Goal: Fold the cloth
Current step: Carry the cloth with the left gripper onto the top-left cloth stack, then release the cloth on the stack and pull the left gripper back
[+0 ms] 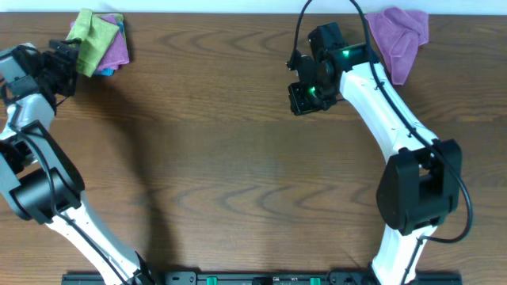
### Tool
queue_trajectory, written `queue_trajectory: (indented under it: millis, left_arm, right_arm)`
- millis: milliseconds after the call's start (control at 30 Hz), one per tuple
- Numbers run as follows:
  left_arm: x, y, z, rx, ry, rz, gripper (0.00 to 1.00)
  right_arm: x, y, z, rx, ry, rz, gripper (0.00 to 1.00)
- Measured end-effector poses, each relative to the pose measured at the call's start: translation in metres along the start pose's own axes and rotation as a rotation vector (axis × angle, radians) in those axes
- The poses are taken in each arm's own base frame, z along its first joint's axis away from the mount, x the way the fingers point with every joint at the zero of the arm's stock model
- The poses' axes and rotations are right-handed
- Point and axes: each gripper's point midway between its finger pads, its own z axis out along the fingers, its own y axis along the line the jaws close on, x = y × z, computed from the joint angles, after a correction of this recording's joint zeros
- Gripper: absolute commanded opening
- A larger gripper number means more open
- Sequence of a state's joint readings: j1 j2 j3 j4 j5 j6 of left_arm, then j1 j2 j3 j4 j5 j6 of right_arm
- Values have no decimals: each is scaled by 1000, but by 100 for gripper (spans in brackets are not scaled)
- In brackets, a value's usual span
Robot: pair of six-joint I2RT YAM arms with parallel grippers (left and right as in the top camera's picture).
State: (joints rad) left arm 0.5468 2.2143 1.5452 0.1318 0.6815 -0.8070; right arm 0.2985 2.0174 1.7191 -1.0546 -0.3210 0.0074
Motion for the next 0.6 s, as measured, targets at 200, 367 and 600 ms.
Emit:
queue_trajectory:
  millis: [200,367,600]
  left_arm:
    - [-19,11,-20,33,2,-29,95]
    - [-38,24,-39,53,-13,-39,96]
    - [-58,29,-69,98,-26,-18,96]
  right_arm:
    - [0,2,0,-1,1,-3,1]
    - [1,8,2,-4,6,-12,1]
    - [3,17,5,-9,13,-31,1]
